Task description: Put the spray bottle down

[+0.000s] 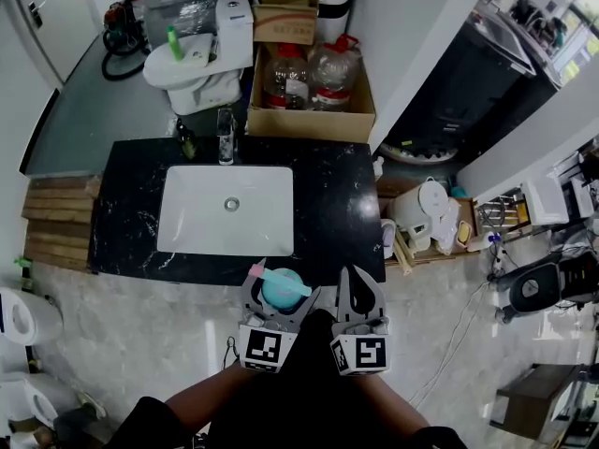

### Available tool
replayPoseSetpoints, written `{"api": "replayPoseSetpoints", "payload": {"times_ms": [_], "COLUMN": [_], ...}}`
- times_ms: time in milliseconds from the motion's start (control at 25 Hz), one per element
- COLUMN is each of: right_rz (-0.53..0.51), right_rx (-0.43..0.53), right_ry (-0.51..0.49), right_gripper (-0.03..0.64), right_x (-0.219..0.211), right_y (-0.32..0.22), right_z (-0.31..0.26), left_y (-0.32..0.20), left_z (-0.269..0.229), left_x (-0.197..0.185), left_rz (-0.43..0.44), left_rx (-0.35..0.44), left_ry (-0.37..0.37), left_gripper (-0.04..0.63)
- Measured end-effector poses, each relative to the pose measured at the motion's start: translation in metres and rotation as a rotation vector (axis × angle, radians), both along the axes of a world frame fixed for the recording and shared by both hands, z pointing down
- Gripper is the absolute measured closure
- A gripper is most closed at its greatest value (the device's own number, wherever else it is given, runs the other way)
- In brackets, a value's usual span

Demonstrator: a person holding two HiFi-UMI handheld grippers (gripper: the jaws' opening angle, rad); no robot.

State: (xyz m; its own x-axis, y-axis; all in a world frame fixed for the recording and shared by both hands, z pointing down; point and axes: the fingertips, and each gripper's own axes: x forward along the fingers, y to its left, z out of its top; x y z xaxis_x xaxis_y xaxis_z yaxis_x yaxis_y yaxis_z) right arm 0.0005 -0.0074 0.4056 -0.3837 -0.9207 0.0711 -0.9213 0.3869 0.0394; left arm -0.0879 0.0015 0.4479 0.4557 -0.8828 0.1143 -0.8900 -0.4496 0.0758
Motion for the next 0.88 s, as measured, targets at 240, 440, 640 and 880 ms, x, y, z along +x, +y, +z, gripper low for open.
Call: {"api": "replayPoseSetpoints", "payload": {"times_ms": [240,440,640,880], "right_rz": [0.000,0.002,-0.007,-0.014], "right_rx": [-0.018,-0.014,0.001,-0.005], "right_ry": [-0.002,-0.035,0.011,0.024], "right_gripper": [0.601,0.601,0.601,0.601], "right_x": [-0.004,-0.003,-0.002,0.004], "right_y": [-0.008,-0.021,-0.035,-0.054], "right_z": [0.011,0.005,0.016,0.027], "left_y": [-0.002,-0.016,-0.036,-0.064], "left_z": [-0.003,0.003,0.006,0.012], "left_x": [-0.006,-0.015,-0.016,-0.004], "left_rz": [-0.010,-0.020,-0.041,-0.015], "left_rx": [0.005,-0.001,0.006,0.003], "left_ry": [0.011,0.002,-0.014,-0.032], "left_gripper": [0.144,0.144,0.144,0.144]}}
